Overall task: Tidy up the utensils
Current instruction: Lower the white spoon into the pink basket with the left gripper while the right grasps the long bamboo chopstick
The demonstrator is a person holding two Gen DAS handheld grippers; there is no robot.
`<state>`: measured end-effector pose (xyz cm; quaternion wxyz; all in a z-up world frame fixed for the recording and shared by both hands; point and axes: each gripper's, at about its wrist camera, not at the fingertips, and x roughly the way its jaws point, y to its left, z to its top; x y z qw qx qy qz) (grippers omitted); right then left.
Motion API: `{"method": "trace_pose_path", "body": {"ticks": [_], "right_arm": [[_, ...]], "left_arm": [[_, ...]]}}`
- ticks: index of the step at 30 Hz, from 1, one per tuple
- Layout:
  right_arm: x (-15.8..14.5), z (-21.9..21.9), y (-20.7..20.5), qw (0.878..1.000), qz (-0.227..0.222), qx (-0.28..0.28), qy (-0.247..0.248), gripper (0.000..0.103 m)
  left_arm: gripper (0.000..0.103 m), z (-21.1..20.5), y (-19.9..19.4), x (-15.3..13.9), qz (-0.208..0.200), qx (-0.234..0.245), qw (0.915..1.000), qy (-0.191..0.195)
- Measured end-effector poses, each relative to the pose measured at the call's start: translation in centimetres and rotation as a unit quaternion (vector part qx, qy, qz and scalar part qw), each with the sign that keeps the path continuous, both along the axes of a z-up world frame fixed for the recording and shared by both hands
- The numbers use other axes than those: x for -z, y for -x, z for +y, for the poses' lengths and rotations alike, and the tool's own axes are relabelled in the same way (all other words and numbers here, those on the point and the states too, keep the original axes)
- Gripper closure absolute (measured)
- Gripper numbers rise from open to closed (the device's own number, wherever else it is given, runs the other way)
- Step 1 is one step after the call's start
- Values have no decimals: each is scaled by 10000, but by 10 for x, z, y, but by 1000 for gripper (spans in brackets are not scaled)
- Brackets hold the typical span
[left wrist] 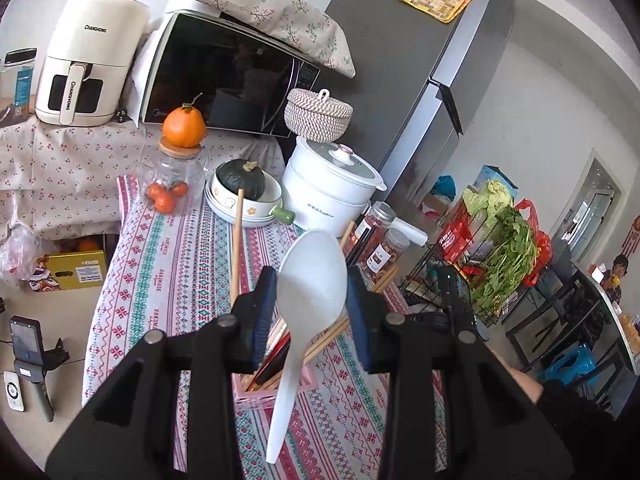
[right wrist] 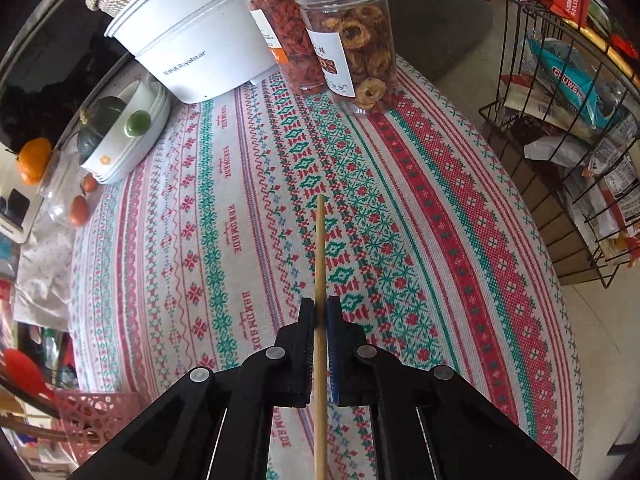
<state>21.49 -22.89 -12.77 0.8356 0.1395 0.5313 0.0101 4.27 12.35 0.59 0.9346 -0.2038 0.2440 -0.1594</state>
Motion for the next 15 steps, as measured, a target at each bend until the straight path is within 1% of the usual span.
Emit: {"method": "trace_pose_path", "body": {"ticks": [4,7,11,15], "right_arm": [[-34,4,28,9985,-430,-338,-87,97],[-55,6,49,9958,-731,-528,-137,97],[-81,10,68,9906,-1130,-682,-349,97],[-100,23,83,9845,-1454,-935,-284,97]], "left_arm": [[66,-2,1,-3,-539,-197,9982,149],[66,-12,-3,-2,-861,-378,9955,-72],[66,-25,-15,0,-1061,-466,9924,-418],[66,-28,-24,9,-1068,-556,9911,-567]]}}
